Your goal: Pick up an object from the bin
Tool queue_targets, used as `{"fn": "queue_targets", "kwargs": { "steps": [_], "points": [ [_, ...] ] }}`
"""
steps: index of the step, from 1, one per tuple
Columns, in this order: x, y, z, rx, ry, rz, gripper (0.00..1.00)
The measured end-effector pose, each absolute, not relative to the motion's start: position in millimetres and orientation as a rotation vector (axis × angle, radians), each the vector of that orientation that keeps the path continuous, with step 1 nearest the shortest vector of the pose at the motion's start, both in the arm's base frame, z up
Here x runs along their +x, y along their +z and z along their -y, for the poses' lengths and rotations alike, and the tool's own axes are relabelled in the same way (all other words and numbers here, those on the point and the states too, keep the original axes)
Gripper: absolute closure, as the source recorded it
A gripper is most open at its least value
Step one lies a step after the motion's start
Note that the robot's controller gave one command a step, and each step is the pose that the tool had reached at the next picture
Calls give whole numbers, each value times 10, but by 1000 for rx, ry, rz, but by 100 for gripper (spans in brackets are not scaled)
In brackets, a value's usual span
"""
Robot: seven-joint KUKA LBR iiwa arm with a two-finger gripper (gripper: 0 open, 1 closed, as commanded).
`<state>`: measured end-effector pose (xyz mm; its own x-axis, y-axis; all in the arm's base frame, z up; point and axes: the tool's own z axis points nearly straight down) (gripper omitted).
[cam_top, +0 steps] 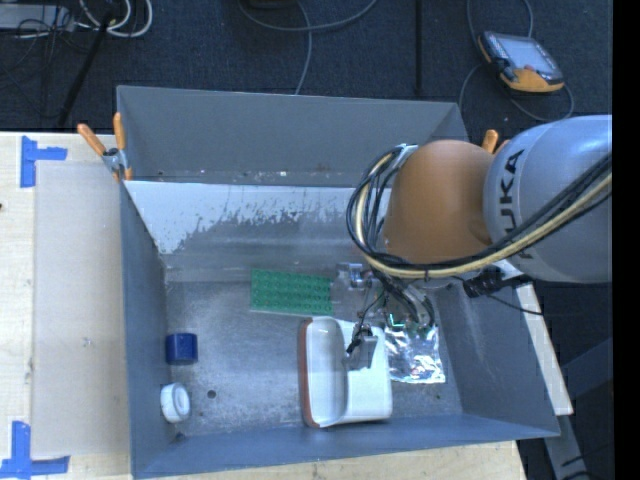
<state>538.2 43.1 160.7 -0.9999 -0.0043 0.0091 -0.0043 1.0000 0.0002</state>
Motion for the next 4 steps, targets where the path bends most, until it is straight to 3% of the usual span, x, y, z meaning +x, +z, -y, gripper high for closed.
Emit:
{"fn": "queue_targets", "kwargs": {
  "steps": [1,2,3,4],
  "points": [
    [5329,947,37,1214,-3,2894,0],
    [5694,692,98,1932,-2,2479,0],
    [5699,712,113,1923,-1,2484,100],
    [5890,1843,318,1913,6,2499,100]
  ]
}}
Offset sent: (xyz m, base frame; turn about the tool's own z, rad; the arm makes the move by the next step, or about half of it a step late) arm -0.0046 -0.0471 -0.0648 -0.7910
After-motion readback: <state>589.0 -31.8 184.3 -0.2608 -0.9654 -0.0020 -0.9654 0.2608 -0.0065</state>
